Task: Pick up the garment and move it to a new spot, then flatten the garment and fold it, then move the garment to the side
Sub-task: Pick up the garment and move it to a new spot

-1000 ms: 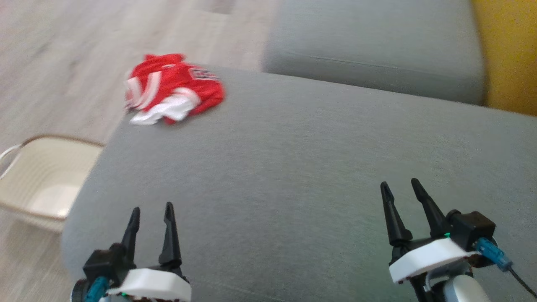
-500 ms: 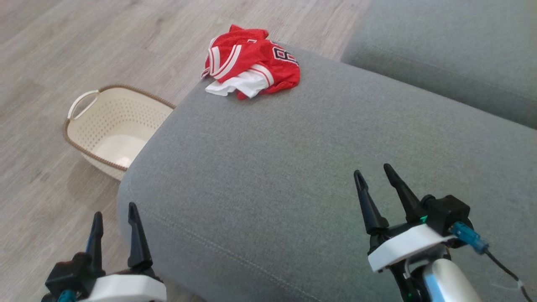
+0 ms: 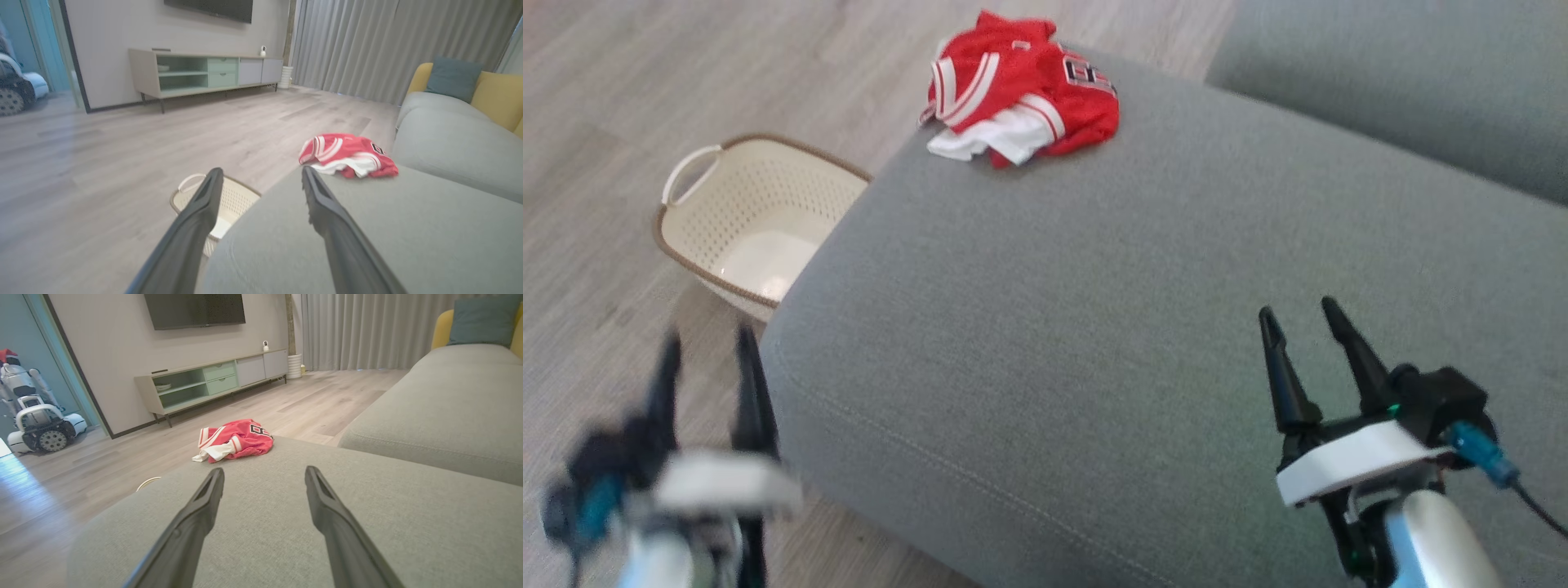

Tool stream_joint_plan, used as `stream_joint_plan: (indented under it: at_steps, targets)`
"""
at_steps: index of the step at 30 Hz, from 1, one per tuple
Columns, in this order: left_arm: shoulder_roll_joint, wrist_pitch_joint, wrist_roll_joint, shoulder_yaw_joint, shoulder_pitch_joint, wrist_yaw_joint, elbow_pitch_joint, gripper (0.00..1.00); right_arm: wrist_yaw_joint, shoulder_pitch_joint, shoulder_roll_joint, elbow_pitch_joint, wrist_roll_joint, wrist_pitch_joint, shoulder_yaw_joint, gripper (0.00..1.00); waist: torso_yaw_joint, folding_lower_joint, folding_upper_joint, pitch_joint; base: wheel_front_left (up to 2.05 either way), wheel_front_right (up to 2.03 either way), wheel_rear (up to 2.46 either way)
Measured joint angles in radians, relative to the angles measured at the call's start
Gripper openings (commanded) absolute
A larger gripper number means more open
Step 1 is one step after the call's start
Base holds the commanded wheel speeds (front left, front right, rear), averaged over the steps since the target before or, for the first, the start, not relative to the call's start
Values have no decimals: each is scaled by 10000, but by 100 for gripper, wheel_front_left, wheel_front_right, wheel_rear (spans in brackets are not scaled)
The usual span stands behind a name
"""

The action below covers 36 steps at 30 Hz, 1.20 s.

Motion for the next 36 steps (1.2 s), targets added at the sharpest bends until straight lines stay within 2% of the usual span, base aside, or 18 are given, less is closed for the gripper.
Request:
stream_joint_plan:
  at_steps: [7,15,18,26,30,36]
  targets:
    - [851,598,96,4,-3625,-740,1241,100,0,-755,-4,-1078,-779,581,-247,100,-427,0,0,1217,0,0,0]
    - [1308,2013,81,-140,-7450,-1459,4420,100,0,-1606,-19,-2054,-1461,1028,-445,100,-1365,2,0,2983,0,0,0]
    - [1352,2564,-136,-65,-8614,-1482,5620,100,0,-1662,-21,-2255,-1542,1057,-449,100,-1782,3,-1,3605,0,0,0]
    - [1597,3505,-303,-44,-10206,-1662,8027,100,0,-1811,-23,-2744,-1661,1053,-393,100,-2968,2,0,4876,0,0,0]
    - [1641,4004,-522,-36,-10770,-1929,8730,100,0,-1813,-25,-2995,-1661,1043,-389,100,-3431,2,-1,5381,0,0,0]
    - [1753,4040,-554,-54,-11427,-1996,9225,100,0,-1817,-25,-3024,-1624,909,-334,100,-3942,1,-1,5870,0,0,0]
